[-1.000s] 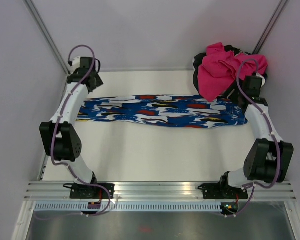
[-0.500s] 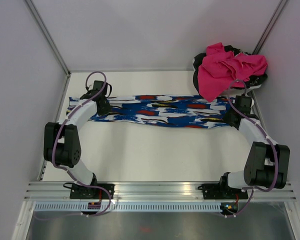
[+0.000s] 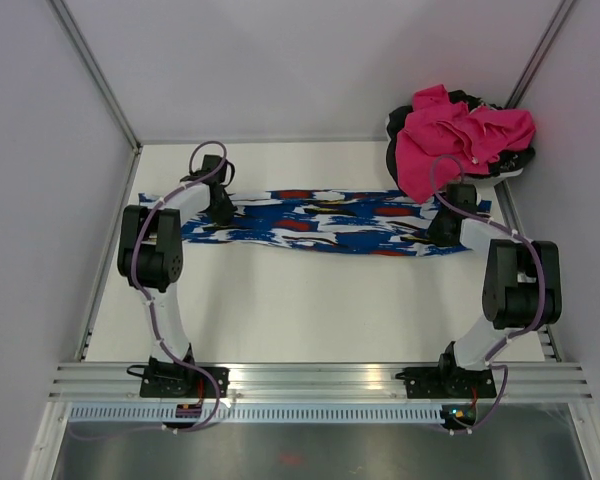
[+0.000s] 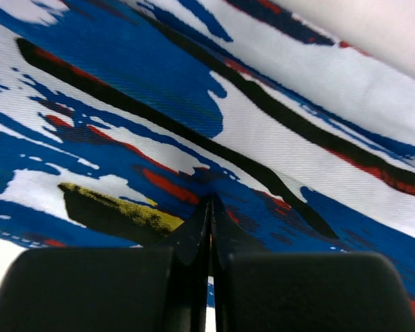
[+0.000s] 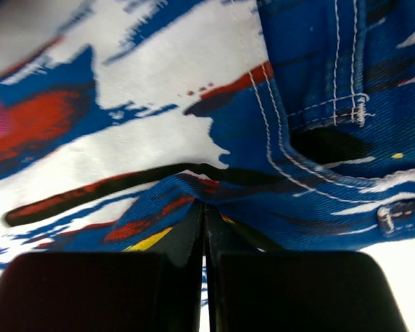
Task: Fold and stack the trousers
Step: Fold the trousers
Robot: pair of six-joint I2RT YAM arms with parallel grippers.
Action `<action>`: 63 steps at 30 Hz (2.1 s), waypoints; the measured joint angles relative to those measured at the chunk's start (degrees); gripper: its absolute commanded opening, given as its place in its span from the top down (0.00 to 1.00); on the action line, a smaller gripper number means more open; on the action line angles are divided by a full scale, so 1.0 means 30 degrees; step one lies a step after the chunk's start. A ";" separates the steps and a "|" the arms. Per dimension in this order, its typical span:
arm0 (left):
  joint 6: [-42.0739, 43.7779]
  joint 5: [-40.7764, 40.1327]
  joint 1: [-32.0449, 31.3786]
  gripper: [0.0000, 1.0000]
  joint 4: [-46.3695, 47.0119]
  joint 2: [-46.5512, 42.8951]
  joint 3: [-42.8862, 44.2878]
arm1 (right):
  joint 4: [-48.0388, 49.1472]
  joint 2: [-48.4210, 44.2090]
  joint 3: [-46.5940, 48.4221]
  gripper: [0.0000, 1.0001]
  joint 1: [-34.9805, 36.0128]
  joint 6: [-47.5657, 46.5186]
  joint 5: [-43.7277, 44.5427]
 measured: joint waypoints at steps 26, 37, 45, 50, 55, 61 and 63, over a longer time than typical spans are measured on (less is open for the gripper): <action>-0.0415 0.0466 0.0022 0.98 0.0226 -0.5107 -0.7053 | -0.0969 -0.5872 -0.5814 1.00 0.0066 0.1858 0.0372; 0.0109 0.0481 0.0022 0.82 -0.3497 -1.0659 -1.0105 | -0.6849 -1.2473 -0.6404 0.89 0.0051 0.2798 0.0087; 0.1399 0.1035 0.0022 0.39 -0.3650 -1.1191 -0.5413 | -0.7104 -1.1533 0.0117 0.58 0.0066 0.1188 -0.0517; 0.1443 0.1596 0.0036 0.36 -0.2900 -0.9726 -0.4962 | -0.5231 -0.8896 0.0131 0.52 0.0066 0.0998 -0.1698; 0.1443 0.2018 0.0073 0.39 -0.1887 -0.6863 -0.5056 | -0.4262 -0.5814 -0.0809 0.52 0.0087 0.0838 -0.2040; 0.1443 0.2149 0.0204 0.40 -0.0925 -0.5056 -0.4728 | -0.3228 -0.3993 -0.0933 0.53 0.0087 0.0627 -0.1814; 0.1443 0.2149 0.0226 0.40 -0.0707 -0.4539 -0.4393 | -0.2834 -0.3534 -0.0882 0.52 0.0087 0.0634 -0.1800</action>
